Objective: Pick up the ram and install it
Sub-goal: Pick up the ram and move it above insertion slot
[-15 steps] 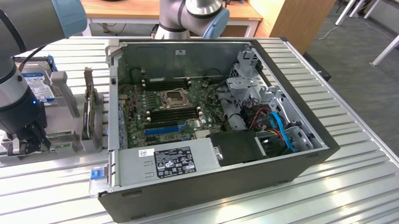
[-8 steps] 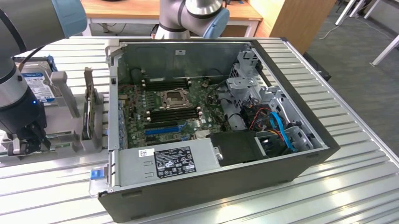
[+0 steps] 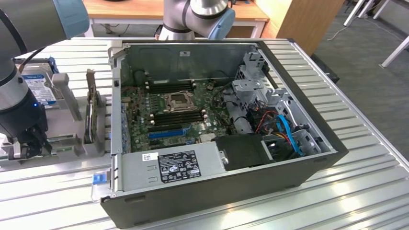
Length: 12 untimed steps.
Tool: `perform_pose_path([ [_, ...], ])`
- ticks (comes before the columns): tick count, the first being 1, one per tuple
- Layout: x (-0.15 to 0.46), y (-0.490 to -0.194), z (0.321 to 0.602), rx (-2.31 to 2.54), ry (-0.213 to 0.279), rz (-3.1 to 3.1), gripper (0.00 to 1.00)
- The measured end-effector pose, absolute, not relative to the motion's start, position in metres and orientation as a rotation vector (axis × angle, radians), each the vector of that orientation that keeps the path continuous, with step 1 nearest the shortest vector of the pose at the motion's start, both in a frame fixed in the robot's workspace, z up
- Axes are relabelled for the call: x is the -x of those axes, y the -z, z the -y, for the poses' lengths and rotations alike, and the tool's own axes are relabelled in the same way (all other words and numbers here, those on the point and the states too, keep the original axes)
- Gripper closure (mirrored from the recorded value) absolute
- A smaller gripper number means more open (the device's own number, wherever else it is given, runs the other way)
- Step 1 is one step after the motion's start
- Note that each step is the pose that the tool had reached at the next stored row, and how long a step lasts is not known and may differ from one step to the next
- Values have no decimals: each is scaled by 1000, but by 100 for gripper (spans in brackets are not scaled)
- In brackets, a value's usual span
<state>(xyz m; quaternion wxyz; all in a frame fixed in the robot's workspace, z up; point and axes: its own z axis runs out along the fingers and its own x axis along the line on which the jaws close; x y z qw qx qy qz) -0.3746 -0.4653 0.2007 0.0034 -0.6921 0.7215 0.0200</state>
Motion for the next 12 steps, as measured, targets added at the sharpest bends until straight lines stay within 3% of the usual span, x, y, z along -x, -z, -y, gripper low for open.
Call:
perform_pose_path([
  [12, 375, -201, 465, 2188, -63, -2245, 88],
])
